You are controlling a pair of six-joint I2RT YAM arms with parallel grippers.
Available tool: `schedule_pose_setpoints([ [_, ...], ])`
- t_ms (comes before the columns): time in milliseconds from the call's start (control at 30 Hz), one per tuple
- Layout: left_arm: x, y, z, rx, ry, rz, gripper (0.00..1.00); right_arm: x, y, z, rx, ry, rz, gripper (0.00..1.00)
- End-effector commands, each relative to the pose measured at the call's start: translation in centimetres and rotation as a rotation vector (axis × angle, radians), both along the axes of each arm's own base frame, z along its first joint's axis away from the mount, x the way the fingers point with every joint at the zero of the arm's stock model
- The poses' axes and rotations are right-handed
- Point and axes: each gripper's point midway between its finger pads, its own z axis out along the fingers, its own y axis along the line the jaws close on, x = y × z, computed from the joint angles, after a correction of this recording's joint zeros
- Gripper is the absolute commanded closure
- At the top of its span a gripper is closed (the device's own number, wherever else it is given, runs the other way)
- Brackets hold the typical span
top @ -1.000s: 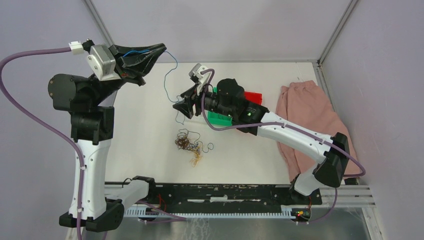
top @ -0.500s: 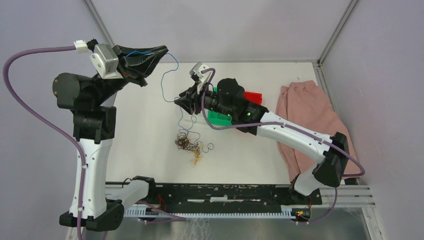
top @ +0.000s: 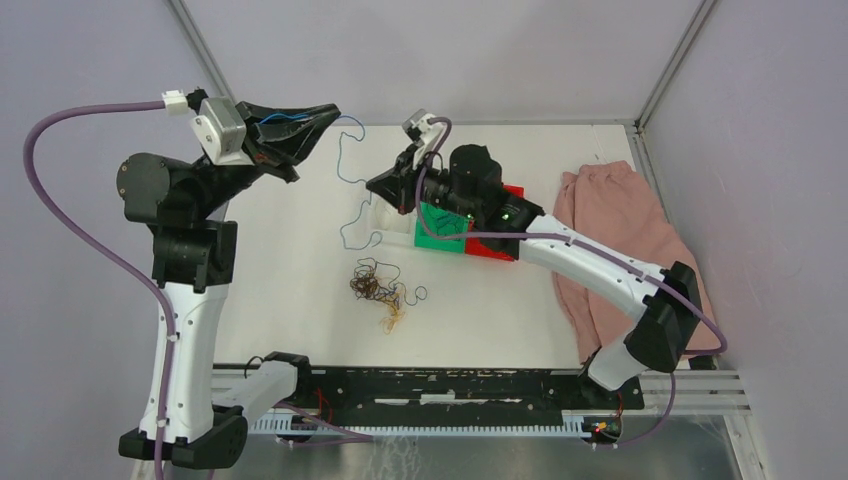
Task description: Untangle the cables
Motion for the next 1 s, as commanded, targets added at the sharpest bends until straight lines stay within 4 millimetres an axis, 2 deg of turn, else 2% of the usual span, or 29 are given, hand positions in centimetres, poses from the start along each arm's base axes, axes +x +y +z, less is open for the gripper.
schedule_pose_setpoints([
  [0,-0.2,0.2,-0.1,-0.019,0.016,0.003,0.97,0.3,-1.9,3.3,0.146,0.028,0.005,0.99],
  [100,0.0,0.2,-0.2,-0.015,0.016,0.009,0.92,0.8,-2.6,2.7,0.145,0.049,-0.012,0.99],
  [200,0.6,0.3,-1.3,-0.011,0.049,0.021,0.74,2.3,-4.3,2.7,0.172,0.083,-0.071,0.99],
  [233,0.8,0.3,-2.1,-0.008,0.071,0.022,0.65,2.9,-5.0,2.8,0.187,0.095,-0.096,0.99],
  [267,1.0,0.1,-3.3,0.002,0.100,0.017,0.58,3.6,-5.7,2.9,0.198,0.107,-0.125,0.99],
  [400,2.0,-0.5,-11.0,0.121,0.274,-0.018,0.32,7.1,-9.5,2.1,0.228,0.167,-0.292,1.00],
  [500,1.6,-0.5,-16.9,0.232,0.371,-0.032,0.20,9.2,-12.4,1.0,0.226,0.192,-0.419,1.00],
  [567,1.2,-0.2,-19.9,0.287,0.418,-0.027,0.12,10.3,-13.9,0.1,0.210,0.201,-0.472,0.99],
  [700,1.0,0.8,-22.8,0.371,0.422,0.024,0.09,12.3,-15.9,-2.2,0.142,0.214,-0.559,1.00],
  [967,0.5,2.2,-25.4,0.488,0.414,0.087,0.08,15.8,-18.2,-6.6,-0.008,0.214,-0.683,0.99],
])
